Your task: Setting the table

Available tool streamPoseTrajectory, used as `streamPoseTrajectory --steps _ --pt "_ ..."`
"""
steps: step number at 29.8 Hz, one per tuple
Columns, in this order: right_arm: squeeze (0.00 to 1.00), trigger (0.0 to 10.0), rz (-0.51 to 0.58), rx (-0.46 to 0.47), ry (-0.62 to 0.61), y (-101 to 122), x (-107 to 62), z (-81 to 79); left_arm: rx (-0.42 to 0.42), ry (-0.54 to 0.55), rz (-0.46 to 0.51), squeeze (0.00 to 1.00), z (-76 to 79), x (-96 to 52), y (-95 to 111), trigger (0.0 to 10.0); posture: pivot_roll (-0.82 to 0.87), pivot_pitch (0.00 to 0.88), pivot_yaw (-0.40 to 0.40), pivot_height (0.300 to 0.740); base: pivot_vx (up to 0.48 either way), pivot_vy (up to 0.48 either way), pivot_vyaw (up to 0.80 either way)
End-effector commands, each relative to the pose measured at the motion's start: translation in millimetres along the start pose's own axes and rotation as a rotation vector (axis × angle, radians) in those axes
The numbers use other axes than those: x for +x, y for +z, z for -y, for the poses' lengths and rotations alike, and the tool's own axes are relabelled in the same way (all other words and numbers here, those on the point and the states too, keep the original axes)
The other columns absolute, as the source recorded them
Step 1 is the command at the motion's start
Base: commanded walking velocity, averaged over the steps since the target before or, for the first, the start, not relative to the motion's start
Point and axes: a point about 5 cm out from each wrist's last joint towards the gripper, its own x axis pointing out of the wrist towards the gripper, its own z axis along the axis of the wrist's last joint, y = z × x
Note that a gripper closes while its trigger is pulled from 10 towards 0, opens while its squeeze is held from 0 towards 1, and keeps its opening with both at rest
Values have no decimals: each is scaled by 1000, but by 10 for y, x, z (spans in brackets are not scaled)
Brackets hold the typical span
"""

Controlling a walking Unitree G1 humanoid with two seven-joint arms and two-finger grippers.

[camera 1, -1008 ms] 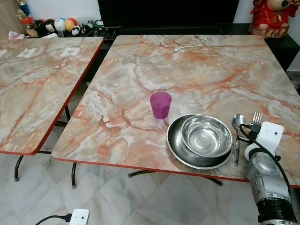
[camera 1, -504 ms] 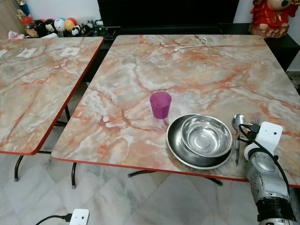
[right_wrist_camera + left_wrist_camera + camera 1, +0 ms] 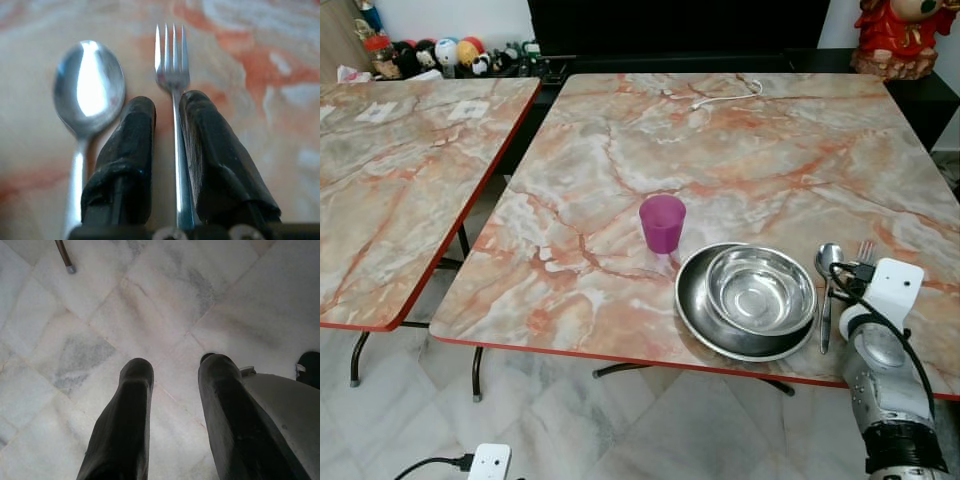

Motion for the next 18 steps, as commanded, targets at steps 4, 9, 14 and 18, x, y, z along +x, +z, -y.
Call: streamPoseTrajectory --steps 4,9,14,18 --pt "0 10000 146 24 44 231 -19 -79 -8 3 -20 0 -9 -29 -85 10000 -128 80 69 740 0 0 0" --pt "0 10000 217 24 75 325 -37 -138 -9 5 -20 0 -19 -39 -103 10000 -134 62 69 740 0 0 0" --pt "0 10000 288 32 93 426 -67 -155 -9 5 -17 0 -21 -48 -119 10000 -142 47 69 740 0 0 0" --pt "0 10000 328 18 116 474 -112 -148 -12 5 -16 0 4 -49 -130 10000 -156 27 64 740 0 0 0"
